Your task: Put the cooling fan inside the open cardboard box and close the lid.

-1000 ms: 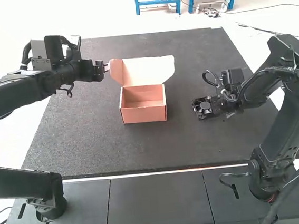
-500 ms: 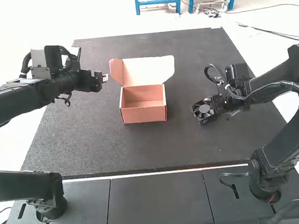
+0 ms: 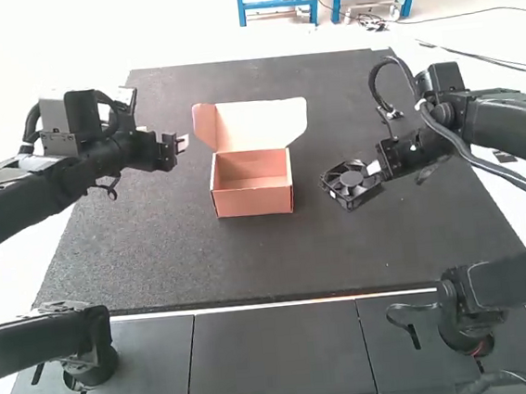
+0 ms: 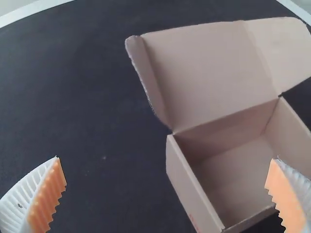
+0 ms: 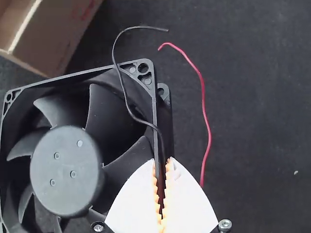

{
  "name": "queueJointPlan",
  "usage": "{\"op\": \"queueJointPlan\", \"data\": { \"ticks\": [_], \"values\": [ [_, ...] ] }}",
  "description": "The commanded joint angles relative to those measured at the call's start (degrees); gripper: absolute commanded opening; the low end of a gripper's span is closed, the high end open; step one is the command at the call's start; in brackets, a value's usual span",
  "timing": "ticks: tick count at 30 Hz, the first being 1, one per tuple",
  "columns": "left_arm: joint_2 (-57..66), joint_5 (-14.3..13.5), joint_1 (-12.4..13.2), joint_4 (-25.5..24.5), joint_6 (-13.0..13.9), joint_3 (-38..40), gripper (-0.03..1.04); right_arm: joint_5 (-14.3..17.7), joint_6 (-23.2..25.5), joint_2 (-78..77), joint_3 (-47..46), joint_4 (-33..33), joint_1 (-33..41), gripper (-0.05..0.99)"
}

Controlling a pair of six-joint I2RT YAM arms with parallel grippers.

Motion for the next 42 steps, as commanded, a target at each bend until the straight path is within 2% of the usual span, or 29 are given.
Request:
{"op": "queueJointPlan", "data": {
  "ticks": [1,4,6,11,21,31,36,42],
  "values": [
    [-1.7,0.8,-1.1,0.3,0.6,0.2,0.97,-6.9,4.7,-1.8,3.9,-0.3,3.1,-0.02],
    [-1.7,0.8,-1.6,0.5,0.6,0.1,0.97,-6.7,11.0,-1.6,4.9,1.2,9.5,-0.02],
    [-1.7,0.8,-1.8,1.0,0.5,-0.2,0.97,-5.1,14.2,-0.8,5.1,3.9,14.6,-0.02],
    [-1.7,0.7,-1.8,1.9,0.5,-0.4,0.97,-1.4,18.4,3.4,5.9,8.8,23.2,-0.02],
    [-1.7,0.1,-1.4,2.1,0.4,-0.6,0.97,1.5,22.5,15.9,11.2,19.8,24.8,-0.02],
    [-1.7,-5.5,-1.4,5.9,0.3,-2.3,0.97,6.8,29.0,27.4,16.2,31.4,27.9,-0.02],
    [-1.7,-5.9,-1.4,6.8,0.3,-2.7,0.97,6.9,29.9,31.4,17.9,33.8,28.9,-0.02],
    [-1.7,-5.9,-1.4,6.6,0.3,-2.9,0.97,7.3,28.7,34.2,18.7,35.2,28.5,-0.02]
  ]
}}
